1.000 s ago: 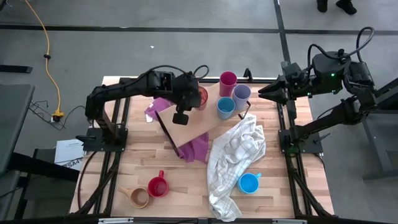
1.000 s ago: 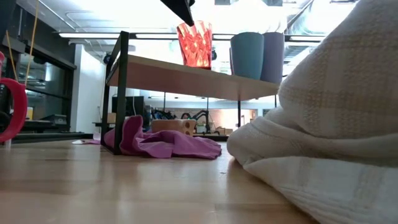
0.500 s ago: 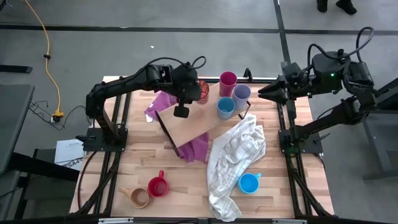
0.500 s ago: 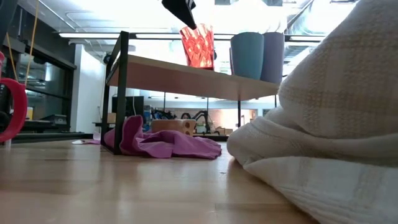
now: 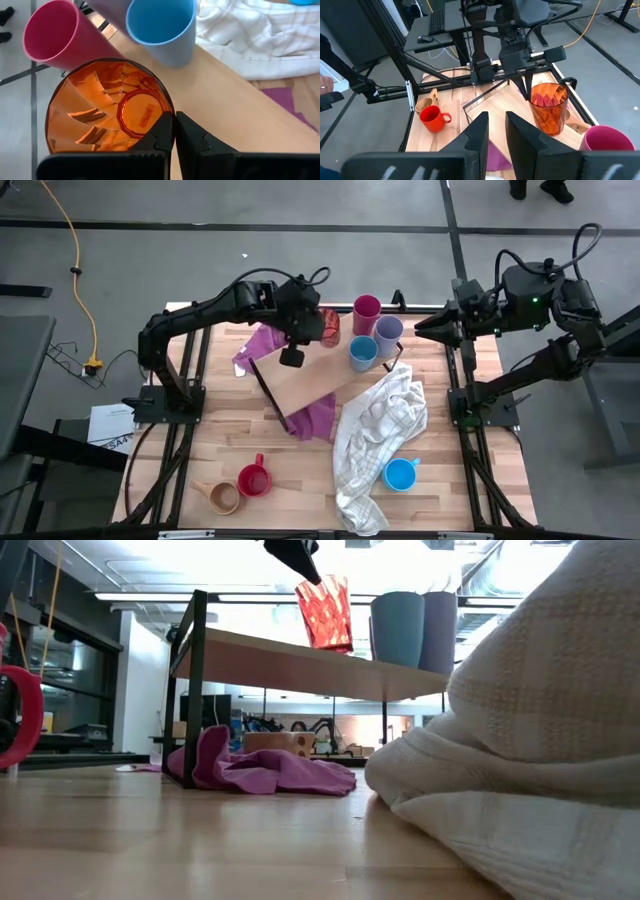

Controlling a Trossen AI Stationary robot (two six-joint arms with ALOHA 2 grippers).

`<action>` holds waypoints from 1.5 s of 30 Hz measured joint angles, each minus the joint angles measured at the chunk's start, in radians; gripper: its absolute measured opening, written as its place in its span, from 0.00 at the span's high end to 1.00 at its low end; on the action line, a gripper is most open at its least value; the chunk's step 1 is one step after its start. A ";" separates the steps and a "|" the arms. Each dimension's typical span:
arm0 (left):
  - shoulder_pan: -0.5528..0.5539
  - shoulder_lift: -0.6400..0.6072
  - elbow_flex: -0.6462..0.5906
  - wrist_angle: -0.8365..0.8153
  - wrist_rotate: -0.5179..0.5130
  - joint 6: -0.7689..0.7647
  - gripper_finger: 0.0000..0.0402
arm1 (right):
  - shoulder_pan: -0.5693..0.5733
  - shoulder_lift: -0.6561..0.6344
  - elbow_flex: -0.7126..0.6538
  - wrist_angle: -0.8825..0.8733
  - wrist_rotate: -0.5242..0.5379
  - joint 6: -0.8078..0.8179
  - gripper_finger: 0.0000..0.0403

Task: Stack small to large cups/mugs on shelf
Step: Put the red cup on the shelf

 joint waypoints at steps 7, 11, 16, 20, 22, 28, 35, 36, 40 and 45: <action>0.027 0.000 0.000 -0.008 0.044 0.005 1.00 | 0.000 0.000 0.000 0.002 0.000 0.001 0.86; 0.034 0.016 0.000 -0.018 0.077 0.007 1.00 | 0.000 0.003 0.000 0.002 0.008 0.001 0.86; 0.044 0.031 0.001 -0.025 0.088 0.024 1.00 | 0.000 0.009 0.000 0.002 0.008 -0.001 0.86; 0.050 0.043 0.000 -0.018 0.096 0.030 1.00 | 0.000 0.014 0.000 0.002 0.008 0.000 0.86; 0.054 0.046 -0.001 -0.031 0.100 0.031 1.00 | 0.000 0.014 0.000 0.002 0.008 0.000 0.86; 0.058 0.064 -0.001 -0.037 0.095 0.044 1.00 | 0.000 0.014 0.000 0.002 0.008 -0.001 0.86; 0.056 0.073 0.000 -0.029 0.059 0.060 1.00 | 0.000 0.013 0.000 0.002 0.008 0.000 0.86; 0.056 0.073 0.000 -0.027 0.051 0.060 1.00 | 0.000 0.013 0.000 0.002 0.008 0.000 0.86; 0.057 0.074 0.000 -0.030 0.051 0.062 1.00 | 0.000 0.014 0.000 0.002 0.008 -0.001 0.86; 0.056 0.074 0.000 -0.031 0.058 0.076 1.00 | -0.003 0.013 0.000 0.002 0.008 -0.002 0.86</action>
